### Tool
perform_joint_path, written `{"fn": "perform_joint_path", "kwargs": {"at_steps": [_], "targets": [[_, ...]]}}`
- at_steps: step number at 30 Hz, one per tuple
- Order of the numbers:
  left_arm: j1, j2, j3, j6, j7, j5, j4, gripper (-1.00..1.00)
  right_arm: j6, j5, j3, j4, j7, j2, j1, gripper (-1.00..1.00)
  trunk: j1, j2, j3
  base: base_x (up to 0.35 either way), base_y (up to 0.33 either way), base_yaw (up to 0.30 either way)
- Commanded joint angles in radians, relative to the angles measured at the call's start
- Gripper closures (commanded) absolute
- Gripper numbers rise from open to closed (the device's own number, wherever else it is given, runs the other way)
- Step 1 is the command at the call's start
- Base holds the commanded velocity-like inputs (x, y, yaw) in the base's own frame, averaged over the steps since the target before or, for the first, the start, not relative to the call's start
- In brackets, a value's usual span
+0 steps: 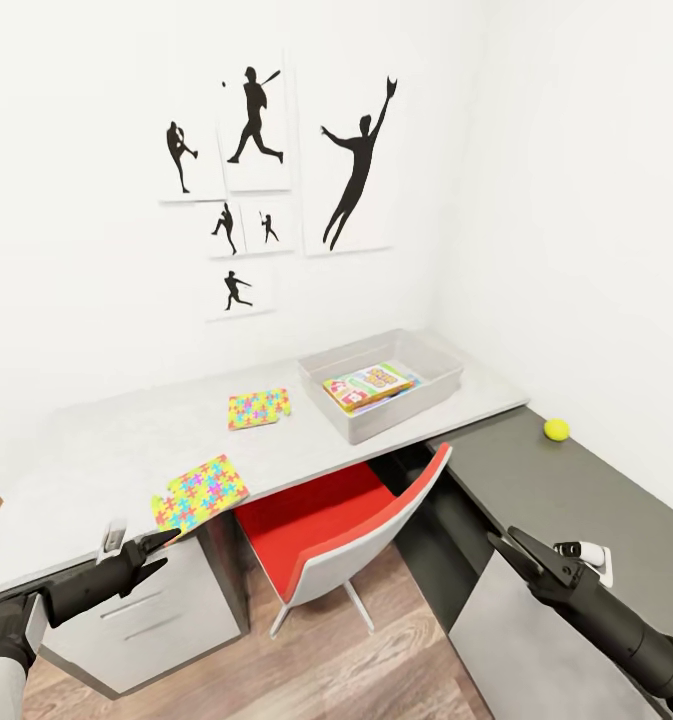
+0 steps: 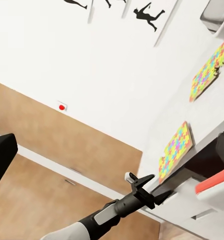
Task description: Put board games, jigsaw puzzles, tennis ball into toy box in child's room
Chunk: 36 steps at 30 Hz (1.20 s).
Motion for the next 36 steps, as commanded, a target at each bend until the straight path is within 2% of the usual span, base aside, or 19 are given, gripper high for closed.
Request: {"fn": "perform_joint_path", "kwargs": {"at_steps": [1,13,31,36], "targets": [[-0.002,-0.001,0.007,0.009,-0.008,-0.01,-0.001,-1.0,0.005,-0.001,-0.001,0.0,0.002,0.0,-0.001,-1.0,0.004,-0.008,-0.004,0.0,0.0,0.0],[-0.002,-0.003,0.007,0.007,-0.009,-0.009,-0.001,-1.0,0.004,-0.001,-0.001,0.0,0.0,0.0,-0.001,-1.0,0.05,-0.092,-0.042,0.0,0.0,0.0],[-0.002,-0.005,0.006,0.005,-0.01,-0.008,-0.001,-1.0,0.004,0.0,-0.001,0.0,-0.001,0.0,-0.001,-1.0,0.05,-0.092,-0.042,0.001,-0.001,0.0],[-0.002,-0.005,0.007,0.004,-0.01,-0.007,-0.001,-1.0,0.004,0.0,-0.001,0.0,-0.001,0.0,-0.001,-1.0,0.05,-0.092,-0.042,0.139,-0.112,0.0]]}}
